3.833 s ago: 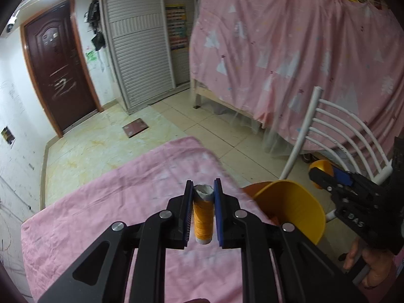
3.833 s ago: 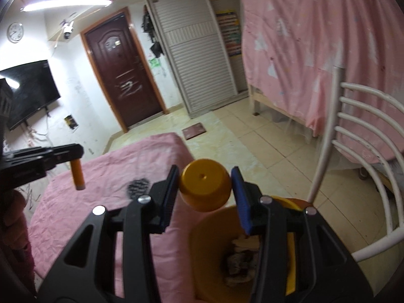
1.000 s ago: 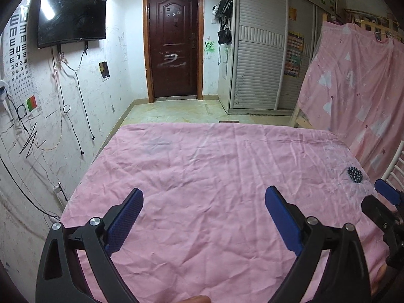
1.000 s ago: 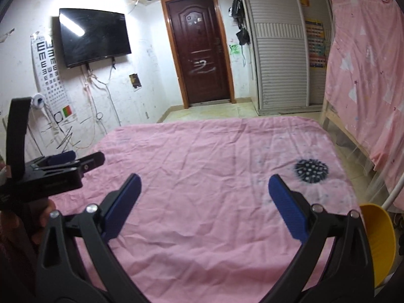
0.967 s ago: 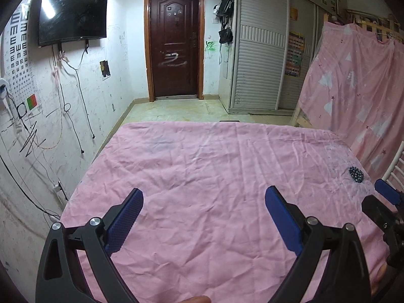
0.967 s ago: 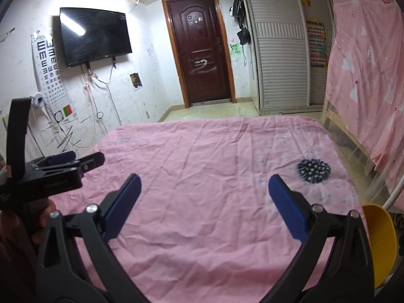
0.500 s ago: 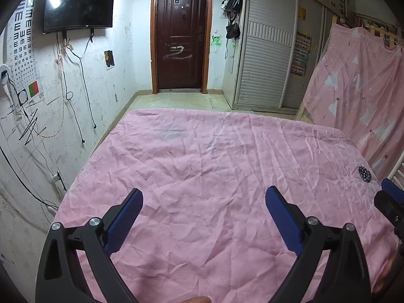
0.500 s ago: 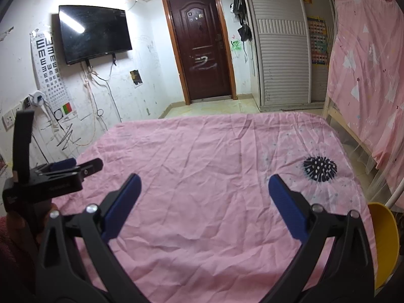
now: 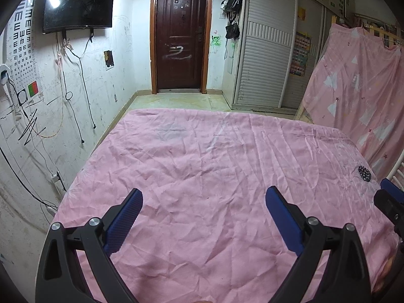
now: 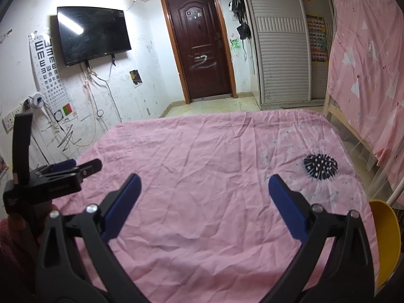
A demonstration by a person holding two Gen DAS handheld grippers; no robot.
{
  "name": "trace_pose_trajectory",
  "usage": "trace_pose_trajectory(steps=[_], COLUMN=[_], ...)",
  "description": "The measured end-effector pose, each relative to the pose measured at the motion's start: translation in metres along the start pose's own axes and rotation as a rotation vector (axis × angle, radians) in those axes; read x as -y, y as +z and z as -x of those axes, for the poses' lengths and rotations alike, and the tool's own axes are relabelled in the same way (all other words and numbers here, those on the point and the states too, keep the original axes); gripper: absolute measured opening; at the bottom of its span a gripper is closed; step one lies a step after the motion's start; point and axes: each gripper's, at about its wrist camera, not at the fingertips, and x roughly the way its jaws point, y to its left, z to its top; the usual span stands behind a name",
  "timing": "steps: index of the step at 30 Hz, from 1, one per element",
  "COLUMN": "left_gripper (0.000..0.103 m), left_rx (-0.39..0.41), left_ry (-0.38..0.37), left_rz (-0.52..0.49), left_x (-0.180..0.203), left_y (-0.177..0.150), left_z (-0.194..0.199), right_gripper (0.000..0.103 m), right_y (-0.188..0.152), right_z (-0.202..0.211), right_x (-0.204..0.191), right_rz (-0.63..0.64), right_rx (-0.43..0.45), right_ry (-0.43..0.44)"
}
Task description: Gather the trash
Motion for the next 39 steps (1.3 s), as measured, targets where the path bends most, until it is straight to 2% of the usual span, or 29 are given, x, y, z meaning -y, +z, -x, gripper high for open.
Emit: trace_pose_trajectory(steps=[39], left_gripper=[0.090], left_rx=[-0.005], left_ry=[0.003], left_rz=[0.012], left_x=[0.0005], left_y=[-0.0007], left_z=[-0.0012], right_gripper=[0.097], right_y=[-0.0005], right_z=[-0.0001], right_x=[0.0011], right_rz=[-0.001], right_rx=[-0.002], right_ry=[0.000])
